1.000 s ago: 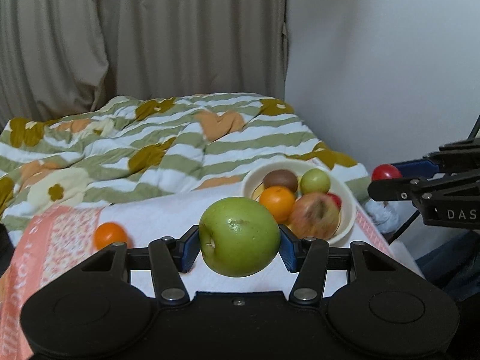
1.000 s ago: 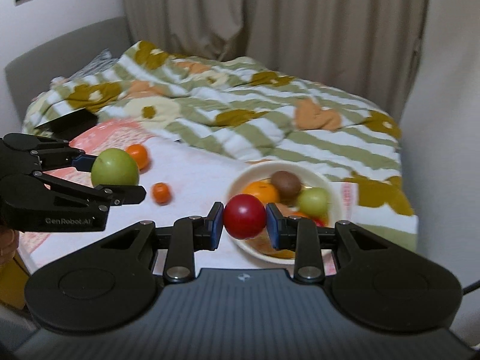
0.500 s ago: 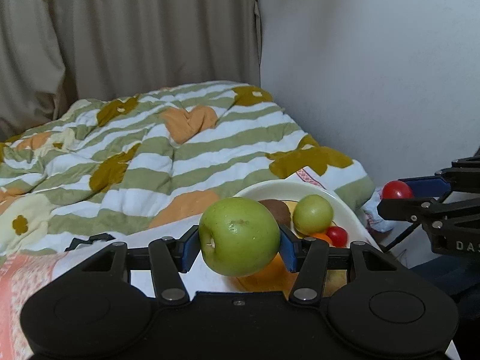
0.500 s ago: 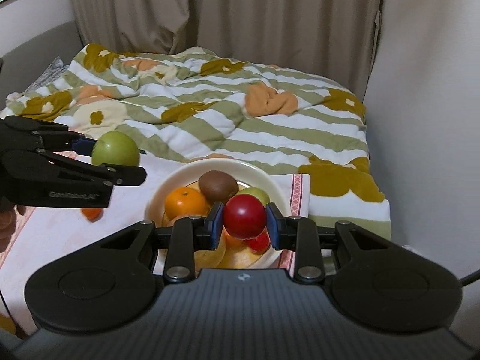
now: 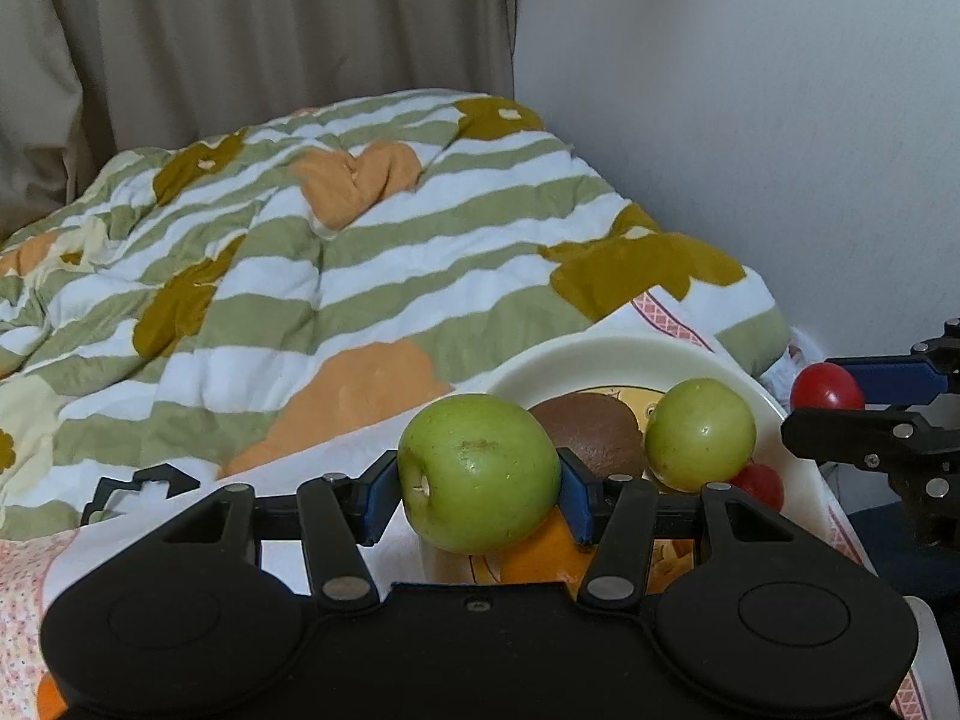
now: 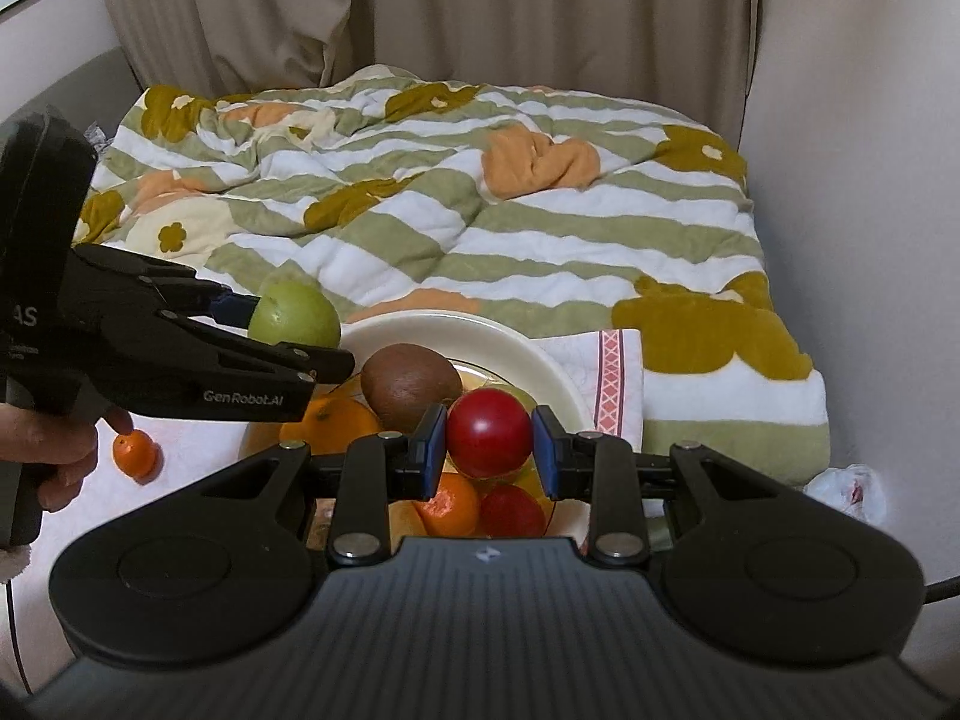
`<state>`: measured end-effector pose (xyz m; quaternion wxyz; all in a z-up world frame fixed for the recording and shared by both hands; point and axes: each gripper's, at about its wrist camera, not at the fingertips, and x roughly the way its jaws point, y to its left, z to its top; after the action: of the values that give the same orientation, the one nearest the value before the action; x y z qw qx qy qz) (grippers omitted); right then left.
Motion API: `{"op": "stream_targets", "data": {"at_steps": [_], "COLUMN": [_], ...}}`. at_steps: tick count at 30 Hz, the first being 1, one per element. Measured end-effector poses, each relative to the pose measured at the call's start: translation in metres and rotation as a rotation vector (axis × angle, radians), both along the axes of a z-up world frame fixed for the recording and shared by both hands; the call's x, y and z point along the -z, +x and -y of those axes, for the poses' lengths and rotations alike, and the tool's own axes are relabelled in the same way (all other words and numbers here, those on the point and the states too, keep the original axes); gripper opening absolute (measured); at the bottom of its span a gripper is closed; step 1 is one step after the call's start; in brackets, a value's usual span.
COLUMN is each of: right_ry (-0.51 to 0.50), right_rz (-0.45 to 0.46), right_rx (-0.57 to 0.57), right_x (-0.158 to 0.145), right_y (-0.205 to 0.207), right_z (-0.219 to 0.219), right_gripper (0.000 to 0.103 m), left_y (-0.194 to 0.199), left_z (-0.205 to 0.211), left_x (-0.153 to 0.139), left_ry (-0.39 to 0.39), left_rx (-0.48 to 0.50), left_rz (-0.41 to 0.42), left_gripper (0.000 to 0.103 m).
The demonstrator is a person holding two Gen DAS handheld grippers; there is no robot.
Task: Organize fruits
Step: 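Release the green apple into the bowl with the left tool while the right tool releases the tomato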
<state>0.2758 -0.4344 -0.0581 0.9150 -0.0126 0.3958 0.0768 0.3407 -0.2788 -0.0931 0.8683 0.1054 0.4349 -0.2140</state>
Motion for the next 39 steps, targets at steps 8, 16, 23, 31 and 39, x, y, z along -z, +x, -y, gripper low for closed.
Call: {"op": "stream_targets", "data": {"at_steps": [8, 16, 23, 31, 39], "right_ry": [0.017, 0.016, 0.019, 0.008, -0.020], "right_rz": [-0.012, -0.003, -0.006, -0.042, 0.011], "right_rx": [0.011, -0.004, -0.070, -0.116, -0.121], "right_x": [0.004, 0.000, 0.003, 0.020, 0.017], "right_y": [0.005, 0.010, 0.021, 0.029, 0.017], "right_z": [0.006, 0.006, -0.017, -0.040, -0.045], "right_gripper": [0.046, 0.046, 0.046, 0.046, 0.092], "left_y": [-0.003, -0.011, -0.026, -0.042, -0.054], "left_z": [-0.001, -0.015, -0.035, -0.051, -0.059], "left_x": [-0.007, -0.022, -0.029, -0.029, -0.025], "left_ry": [-0.012, 0.020, 0.064, 0.050, 0.041], "left_rx": [-0.010, -0.044, -0.093, -0.125, -0.148], "left_rz": [0.034, 0.059, 0.079, 0.062, 0.046], "left_gripper": [0.091, 0.097, 0.100, 0.100, 0.100]}}
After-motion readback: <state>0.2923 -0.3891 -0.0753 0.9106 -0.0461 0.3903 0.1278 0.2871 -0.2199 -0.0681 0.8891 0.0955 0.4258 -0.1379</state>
